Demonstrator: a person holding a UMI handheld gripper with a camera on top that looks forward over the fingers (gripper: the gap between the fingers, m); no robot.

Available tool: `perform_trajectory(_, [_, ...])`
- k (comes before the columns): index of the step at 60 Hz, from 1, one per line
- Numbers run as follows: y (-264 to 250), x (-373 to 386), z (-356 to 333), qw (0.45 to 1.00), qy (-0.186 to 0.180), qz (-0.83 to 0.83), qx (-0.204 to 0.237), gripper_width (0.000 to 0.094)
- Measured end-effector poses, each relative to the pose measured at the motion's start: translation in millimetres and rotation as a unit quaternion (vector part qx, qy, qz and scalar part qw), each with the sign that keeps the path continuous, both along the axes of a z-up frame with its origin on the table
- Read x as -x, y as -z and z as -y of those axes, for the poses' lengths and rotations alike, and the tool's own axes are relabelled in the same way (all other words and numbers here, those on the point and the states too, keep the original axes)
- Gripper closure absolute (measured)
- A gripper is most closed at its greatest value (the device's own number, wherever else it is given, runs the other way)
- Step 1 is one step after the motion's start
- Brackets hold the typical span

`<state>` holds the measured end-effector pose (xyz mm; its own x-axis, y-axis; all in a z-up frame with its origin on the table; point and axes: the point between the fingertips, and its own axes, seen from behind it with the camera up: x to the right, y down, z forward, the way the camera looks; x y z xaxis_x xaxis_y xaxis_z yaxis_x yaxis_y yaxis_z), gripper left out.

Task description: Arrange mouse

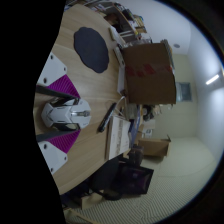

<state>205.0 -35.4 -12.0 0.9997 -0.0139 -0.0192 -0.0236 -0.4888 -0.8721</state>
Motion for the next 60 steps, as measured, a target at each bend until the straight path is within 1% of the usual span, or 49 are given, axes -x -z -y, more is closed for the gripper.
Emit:
perform_trajectory(4, [1.7, -1.8, -2.2, 1.0, 0.021, 0.002, -0.004, 0.0399])
perform_trajectory(6, [2.4, -3.2, -1.8, 1.0, 0.03, 0.003, -0.001, 0.0422])
perform_trajectory(13, [0.4, -1.9, -0.8, 0.997, 0.055, -0.03, 0.036, 0.0503])
perform_trajectory(14, [-0.5, -0.7, -0.5, 0.997, 0.059, -0.041, 0.04, 0.0532])
perform_trajectory(17, [-10.7, -3.0, -0.6, 0.995, 0.072, -0.053, 0.045, 0.0537])
perform_trajectory(18, [-17.9, -6.1, 0.7, 0.995, 0.075, -0.048, 0.041, 0.0555])
perform_trajectory(20, [-38.0, -11.1, -1.6, 0.996, 0.082, -0.035, 0.027, 0.056])
perform_trajectory(24, [-90.5, -5.5, -11.5, 0.995, 0.089, -0.037, -0.016, 0.0563])
perform_trajectory(27, [-130.9, 9.3, -24.2, 0.994, 0.087, -0.039, -0.046, 0.0565])
perform_trajectory(30, [-162.5, 34.8, -35.4, 0.994, 0.075, -0.037, -0.072, 0.0565])
perform_trajectory(33, [-182.0, 65.3, -48.4, 0.993, 0.067, -0.041, -0.091, 0.0566])
perform_trajectory(36, [-188.1, 102.5, -67.1, 0.994, 0.042, -0.041, -0.093, 0.0568])
perform_trajectory(39, [-172.9, 138.7, -77.6, 0.996, 0.021, -0.036, -0.08, 0.0568])
perform_trajectory(41, [-154.1, 161.2, -82.6, 0.997, 0.007, -0.032, -0.065, 0.0564])
perform_trajectory(47, [-79.3, 212.7, -86.4, 0.999, -0.018, -0.028, 0.005, 0.0567])
perform_trajectory(50, [-51.4, 230.9, -79.7, 0.999, -0.031, -0.019, 0.03, 0.0566])
perform_trajectory(59, [-6.6, 242.9, -76.3, 0.998, -0.023, 0.006, 0.064, 0.0567])
perform_trajectory(60, [-1.6, 243.0, -75.3, 0.997, -0.021, 0.007, 0.07, 0.0556])
